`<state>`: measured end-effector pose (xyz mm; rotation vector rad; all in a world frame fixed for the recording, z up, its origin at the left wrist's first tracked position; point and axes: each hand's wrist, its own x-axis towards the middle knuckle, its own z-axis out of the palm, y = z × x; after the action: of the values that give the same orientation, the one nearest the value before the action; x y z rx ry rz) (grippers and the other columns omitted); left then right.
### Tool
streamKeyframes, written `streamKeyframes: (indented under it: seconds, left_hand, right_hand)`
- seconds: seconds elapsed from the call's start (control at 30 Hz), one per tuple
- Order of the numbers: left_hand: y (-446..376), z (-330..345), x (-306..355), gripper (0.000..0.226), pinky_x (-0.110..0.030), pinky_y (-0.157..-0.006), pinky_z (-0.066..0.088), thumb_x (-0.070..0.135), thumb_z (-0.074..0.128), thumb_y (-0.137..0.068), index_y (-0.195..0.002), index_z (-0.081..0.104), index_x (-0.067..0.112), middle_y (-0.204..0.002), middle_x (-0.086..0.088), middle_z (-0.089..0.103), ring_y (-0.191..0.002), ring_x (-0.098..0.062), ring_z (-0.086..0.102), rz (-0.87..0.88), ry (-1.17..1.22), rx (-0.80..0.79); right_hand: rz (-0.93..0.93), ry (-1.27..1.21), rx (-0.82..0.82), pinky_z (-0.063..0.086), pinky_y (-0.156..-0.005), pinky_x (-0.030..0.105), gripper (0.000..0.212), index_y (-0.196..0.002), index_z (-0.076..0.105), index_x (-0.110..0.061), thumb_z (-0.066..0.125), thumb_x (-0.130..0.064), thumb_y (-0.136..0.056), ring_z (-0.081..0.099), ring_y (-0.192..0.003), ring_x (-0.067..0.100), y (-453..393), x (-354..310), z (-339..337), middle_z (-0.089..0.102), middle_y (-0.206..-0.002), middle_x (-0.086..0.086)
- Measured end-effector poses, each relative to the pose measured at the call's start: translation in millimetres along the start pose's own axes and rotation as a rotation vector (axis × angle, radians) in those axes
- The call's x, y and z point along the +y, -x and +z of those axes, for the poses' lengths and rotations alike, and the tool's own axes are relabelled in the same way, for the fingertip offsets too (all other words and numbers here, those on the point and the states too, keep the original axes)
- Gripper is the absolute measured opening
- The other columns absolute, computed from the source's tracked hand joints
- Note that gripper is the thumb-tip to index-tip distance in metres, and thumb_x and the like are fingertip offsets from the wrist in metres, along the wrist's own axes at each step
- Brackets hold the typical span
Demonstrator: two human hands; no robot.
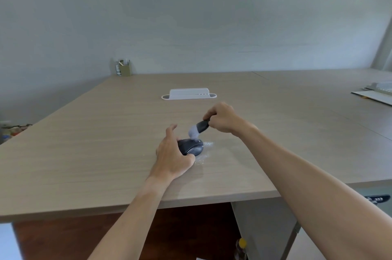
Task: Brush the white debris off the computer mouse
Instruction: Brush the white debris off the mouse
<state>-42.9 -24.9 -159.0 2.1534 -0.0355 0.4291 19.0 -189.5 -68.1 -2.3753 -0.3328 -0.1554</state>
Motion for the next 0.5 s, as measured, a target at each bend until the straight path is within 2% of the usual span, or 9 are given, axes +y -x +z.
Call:
streamKeyframes:
  seconds: [0.07, 0.13, 0.2, 0.3, 0.4, 0.5]
  left_hand:
    - [-0.1, -0.2, -0.2, 0.092, -0.046, -0.100, 0.042, 0.022, 0.062, -0.057, -0.141, 0.025, 0.023, -0.097, 0.009, 0.060, -0.098, -0.018, 0.056, -0.001, -0.009, -0.005]
    - [0.8, -0.7, 0.6, 0.091, -0.045, -0.104, 0.038, 0.020, 0.060, -0.058, -0.142, 0.026, 0.021, -0.097, 0.015, 0.060, -0.101, -0.018, 0.054, 0.004, -0.023, -0.002]
    - [1.6, -0.7, 1.5, 0.089, -0.041, -0.107, 0.030, 0.016, 0.059, -0.060, -0.142, 0.026, 0.023, -0.100, 0.016, 0.060, -0.108, -0.019, 0.049, -0.003, -0.043, 0.000]
    - [3.3, -1.0, 2.9, 0.085, -0.033, -0.103, 0.022, 0.011, 0.057, -0.062, -0.140, 0.028, 0.027, -0.109, 0.013, 0.060, -0.114, -0.018, 0.043, -0.010, -0.058, -0.001]
    - [3.1, -1.2, 3.4, 0.083, -0.032, -0.103, 0.022, 0.014, 0.058, -0.060, -0.139, 0.033, 0.028, -0.115, 0.010, 0.053, -0.116, -0.014, 0.038, -0.005, -0.057, 0.010]
    - [2.2, -0.6, 1.7, 0.081, -0.034, -0.103, 0.026, 0.013, 0.059, -0.062, -0.138, 0.034, 0.026, -0.105, 0.012, 0.052, -0.110, -0.015, 0.040, 0.009, -0.056, 0.014]
  right_hand:
    - [0.000, -0.031, -0.074, 0.044, -0.070, 0.024, 0.038, -0.097, 0.075, -0.004, 0.045, 0.008, -0.077, 0.057, -0.091, 0.022, 2.3, -3.4, 5.8, 0.070, -0.095, 0.011]
    - [0.004, 0.058, -0.118, 0.047, -0.076, 0.027, 0.038, -0.098, 0.075, -0.003, 0.045, 0.007, -0.078, 0.060, -0.099, 0.025, 1.0, -0.1, 10.0, 0.072, -0.102, 0.014]
    - [0.031, 0.179, -0.100, 0.054, -0.084, 0.035, 0.032, -0.095, 0.075, 0.002, 0.048, 0.005, -0.078, 0.061, -0.106, 0.032, -2.6, 7.6, 7.8, 0.070, -0.105, 0.019]
    - [0.073, 0.237, -0.041, 0.056, -0.086, 0.042, 0.026, -0.090, 0.074, 0.003, 0.052, 0.004, -0.076, 0.063, -0.100, 0.035, -4.2, 12.2, -1.8, 0.068, -0.104, 0.022]
    - [0.022, 0.131, -0.002, 0.054, -0.084, 0.036, 0.035, -0.091, 0.075, 0.002, 0.044, 0.006, -0.076, 0.062, -0.101, 0.028, -3.4, 4.1, -4.5, 0.073, -0.100, 0.016]
    - [0.026, -0.046, -0.110, 0.045, -0.062, 0.021, 0.038, -0.096, 0.075, -0.003, 0.045, 0.008, -0.076, 0.058, -0.079, 0.018, 4.8, -6.4, -1.4, 0.068, -0.080, 0.003]
